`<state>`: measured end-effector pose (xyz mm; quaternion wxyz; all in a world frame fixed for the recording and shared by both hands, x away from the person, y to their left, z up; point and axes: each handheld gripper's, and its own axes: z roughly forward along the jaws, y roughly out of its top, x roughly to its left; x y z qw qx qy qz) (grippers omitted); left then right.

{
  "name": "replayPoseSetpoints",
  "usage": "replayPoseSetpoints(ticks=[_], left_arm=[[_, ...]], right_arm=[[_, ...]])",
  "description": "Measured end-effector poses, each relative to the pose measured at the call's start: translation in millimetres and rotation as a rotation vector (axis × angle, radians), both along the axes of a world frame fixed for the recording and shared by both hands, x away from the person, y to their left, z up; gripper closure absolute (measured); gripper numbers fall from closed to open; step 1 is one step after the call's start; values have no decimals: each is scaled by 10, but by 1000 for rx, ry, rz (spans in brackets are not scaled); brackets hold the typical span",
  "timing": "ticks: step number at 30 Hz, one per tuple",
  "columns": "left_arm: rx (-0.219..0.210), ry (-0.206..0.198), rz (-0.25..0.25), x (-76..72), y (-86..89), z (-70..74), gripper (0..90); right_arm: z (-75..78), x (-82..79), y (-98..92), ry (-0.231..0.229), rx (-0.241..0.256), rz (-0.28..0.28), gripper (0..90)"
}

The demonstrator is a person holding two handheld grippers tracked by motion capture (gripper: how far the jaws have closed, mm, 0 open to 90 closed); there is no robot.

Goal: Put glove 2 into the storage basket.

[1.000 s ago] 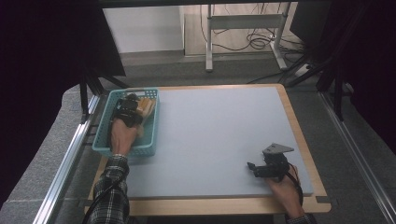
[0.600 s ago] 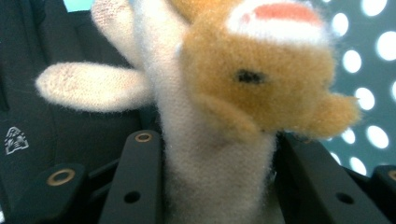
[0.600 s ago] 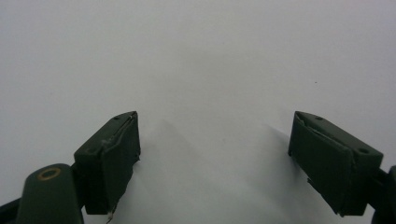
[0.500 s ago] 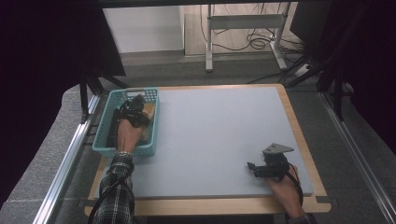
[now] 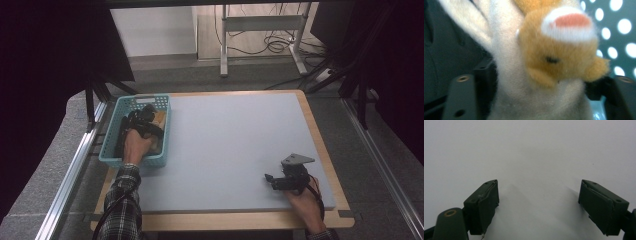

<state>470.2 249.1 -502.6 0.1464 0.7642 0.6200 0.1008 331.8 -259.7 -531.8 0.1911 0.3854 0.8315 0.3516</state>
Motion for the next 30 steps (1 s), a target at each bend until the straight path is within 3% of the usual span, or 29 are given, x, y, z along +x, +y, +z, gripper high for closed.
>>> replayPoseSetpoints(ticks=[3,7,10,13,15,19,21,27,30], left_arm=[[-51,-17,-25,-60,27,85,107],[-23,-59,-62,-156,26,320,76],[-8,-117,-49,-222,87,534,109],[8,-156,-24,-272,181,632,247],[27,-157,-6,-283,235,609,460],[100,-107,34,-248,303,374,712],[116,-79,26,-216,304,250,761],[8,-72,-25,-142,147,89,810],[65,-68,-34,-111,23,79,827]], right_arm=[[0,0,1,0,0,0,161],[0,0,1,0,0,0,162],[0,-1,0,-1,-1,0,162],[0,0,0,0,-1,0,161],[0,0,0,0,-1,0,161],[0,0,1,0,-1,0,161],[0,-1,0,0,-1,-1,161],[0,0,1,0,0,0,161],[0,0,0,0,-1,-1,161]])
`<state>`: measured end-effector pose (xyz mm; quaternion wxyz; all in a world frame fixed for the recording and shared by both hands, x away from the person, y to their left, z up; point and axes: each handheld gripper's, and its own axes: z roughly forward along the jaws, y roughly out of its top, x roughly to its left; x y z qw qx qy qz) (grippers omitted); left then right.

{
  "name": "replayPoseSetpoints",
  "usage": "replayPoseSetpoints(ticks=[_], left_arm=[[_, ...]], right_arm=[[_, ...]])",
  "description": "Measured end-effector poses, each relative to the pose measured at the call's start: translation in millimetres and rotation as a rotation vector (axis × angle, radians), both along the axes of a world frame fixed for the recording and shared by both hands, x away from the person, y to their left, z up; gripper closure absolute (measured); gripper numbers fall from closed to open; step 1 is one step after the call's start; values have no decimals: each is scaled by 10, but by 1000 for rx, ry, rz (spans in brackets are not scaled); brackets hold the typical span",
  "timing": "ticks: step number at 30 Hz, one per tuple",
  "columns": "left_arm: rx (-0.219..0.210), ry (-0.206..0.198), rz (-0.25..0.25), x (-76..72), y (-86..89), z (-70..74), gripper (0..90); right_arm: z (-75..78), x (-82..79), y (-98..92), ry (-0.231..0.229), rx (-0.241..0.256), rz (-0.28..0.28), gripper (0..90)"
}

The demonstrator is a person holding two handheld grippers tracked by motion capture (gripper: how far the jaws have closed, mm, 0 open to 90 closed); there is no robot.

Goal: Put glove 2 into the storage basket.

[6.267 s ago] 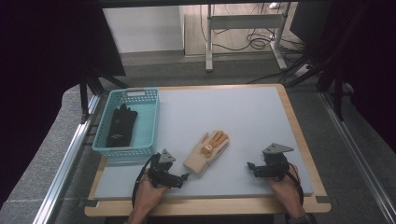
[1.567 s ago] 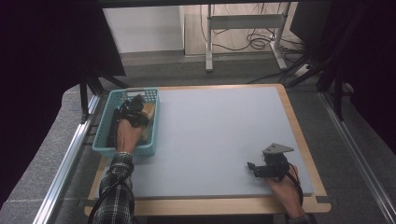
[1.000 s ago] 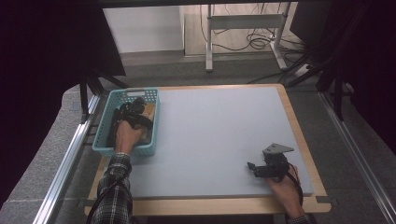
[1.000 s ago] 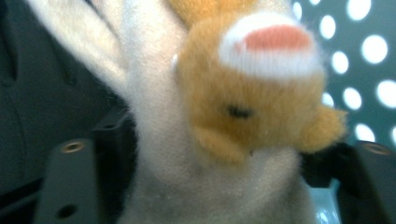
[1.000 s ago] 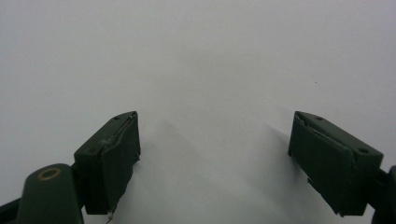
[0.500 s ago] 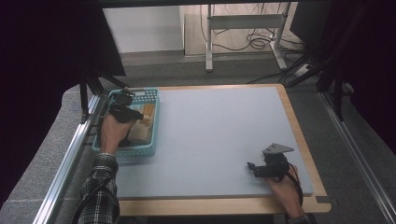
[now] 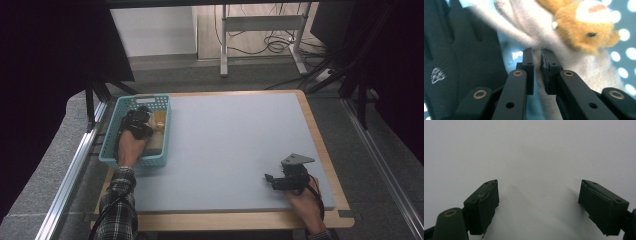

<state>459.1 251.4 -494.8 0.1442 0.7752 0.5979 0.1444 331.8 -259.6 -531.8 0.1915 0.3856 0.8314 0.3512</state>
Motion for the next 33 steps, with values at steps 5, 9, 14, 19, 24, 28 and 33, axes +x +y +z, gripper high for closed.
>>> replayPoseSetpoints(ticks=[5,9,14,19,24,28,33], left_arm=[[16,-21,30,-6,61,55,772],[15,-54,53,-48,152,111,702],[5,-80,68,-88,237,176,580],[-27,-113,76,-140,307,235,470],[-67,-136,82,-193,386,292,363],[-121,-159,82,-235,452,340,283],[-157,-193,72,-306,498,395,195]], right_arm=[[0,0,0,0,0,0,161],[0,0,0,-1,0,0,161],[0,0,0,0,0,0,161],[0,0,0,0,0,0,161],[0,0,0,-1,-1,0,161],[0,0,0,-1,-1,1,161],[0,-1,0,-1,-1,0,161]])
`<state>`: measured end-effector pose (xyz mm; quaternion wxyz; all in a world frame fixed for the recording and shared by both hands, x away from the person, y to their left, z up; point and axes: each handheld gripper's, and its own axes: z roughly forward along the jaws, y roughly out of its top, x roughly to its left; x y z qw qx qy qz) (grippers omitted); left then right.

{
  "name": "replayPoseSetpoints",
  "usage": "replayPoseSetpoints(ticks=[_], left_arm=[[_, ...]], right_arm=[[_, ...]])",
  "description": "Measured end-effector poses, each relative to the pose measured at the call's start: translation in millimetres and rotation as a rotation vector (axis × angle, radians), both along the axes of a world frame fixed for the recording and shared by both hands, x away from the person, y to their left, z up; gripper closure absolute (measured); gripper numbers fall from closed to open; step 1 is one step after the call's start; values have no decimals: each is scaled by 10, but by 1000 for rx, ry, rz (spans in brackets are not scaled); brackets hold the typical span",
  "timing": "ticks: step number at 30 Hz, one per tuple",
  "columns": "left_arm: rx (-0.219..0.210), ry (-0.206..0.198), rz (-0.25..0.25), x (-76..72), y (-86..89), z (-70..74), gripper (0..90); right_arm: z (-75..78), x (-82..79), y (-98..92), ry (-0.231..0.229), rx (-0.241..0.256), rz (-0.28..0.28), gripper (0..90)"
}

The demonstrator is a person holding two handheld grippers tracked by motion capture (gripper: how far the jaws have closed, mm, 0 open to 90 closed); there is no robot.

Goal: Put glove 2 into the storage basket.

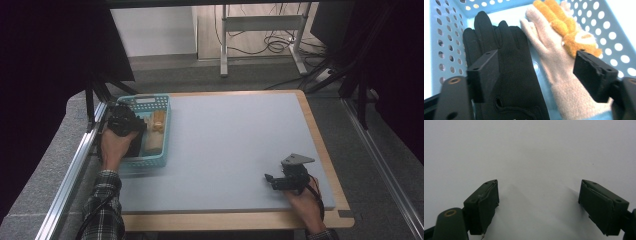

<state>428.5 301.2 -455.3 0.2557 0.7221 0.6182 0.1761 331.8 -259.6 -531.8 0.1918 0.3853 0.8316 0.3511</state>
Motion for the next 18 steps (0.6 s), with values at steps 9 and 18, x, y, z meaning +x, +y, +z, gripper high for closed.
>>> replayPoseSetpoints(ticks=[9,18], left_arm=[[-37,-47,-41,-102,22,110,89],[-24,-75,-77,-190,-29,158,75]], right_arm=[[0,0,0,0,0,0,161],[0,-1,0,0,0,0,161]])
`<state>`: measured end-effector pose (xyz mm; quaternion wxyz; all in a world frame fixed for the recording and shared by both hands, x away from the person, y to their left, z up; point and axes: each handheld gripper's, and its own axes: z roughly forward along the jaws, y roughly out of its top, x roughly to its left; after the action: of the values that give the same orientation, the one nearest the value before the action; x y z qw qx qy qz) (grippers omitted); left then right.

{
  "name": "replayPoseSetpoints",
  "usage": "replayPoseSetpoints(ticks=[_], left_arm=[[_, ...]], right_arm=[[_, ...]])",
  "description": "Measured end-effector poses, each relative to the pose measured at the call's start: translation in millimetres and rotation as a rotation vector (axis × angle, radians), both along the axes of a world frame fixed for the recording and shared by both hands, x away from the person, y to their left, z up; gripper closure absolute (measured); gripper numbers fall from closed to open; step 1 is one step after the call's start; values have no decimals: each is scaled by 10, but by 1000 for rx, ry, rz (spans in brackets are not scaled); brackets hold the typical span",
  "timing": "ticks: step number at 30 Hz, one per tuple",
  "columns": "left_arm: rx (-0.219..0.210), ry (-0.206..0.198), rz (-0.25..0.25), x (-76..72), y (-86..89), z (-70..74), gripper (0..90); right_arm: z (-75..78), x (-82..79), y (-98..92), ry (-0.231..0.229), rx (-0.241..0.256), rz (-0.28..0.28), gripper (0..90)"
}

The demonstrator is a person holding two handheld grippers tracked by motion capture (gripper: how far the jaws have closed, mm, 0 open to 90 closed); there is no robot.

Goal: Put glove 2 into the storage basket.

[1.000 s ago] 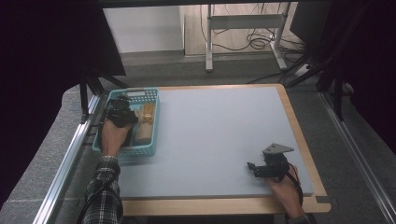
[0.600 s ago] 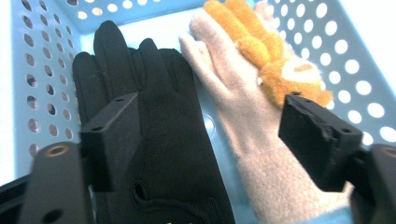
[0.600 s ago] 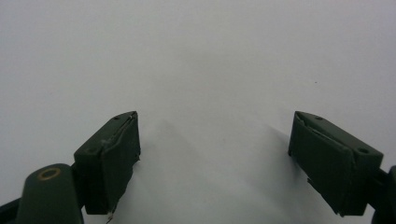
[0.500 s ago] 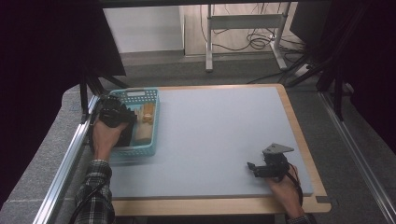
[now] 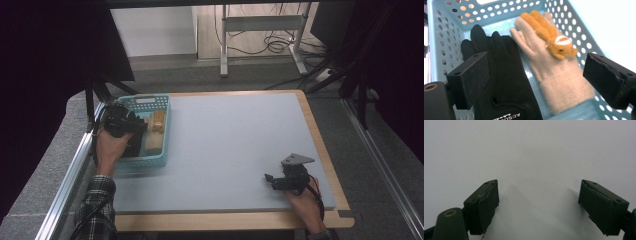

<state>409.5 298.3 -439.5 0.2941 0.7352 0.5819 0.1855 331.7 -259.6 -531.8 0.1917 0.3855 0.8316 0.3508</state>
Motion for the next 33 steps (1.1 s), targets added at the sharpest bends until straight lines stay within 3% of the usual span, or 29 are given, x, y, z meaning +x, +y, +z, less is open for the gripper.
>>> replayPoseSetpoints(ticks=[16,26,33], left_arm=[[-12,-74,-78,-196,-120,74,35],[-57,-100,-118,-326,-253,31,30],[-66,-102,-156,-382,-413,9,8]], right_arm=[[0,0,0,0,0,0,161],[0,0,0,0,0,0,161],[0,0,0,0,-1,0,161]])
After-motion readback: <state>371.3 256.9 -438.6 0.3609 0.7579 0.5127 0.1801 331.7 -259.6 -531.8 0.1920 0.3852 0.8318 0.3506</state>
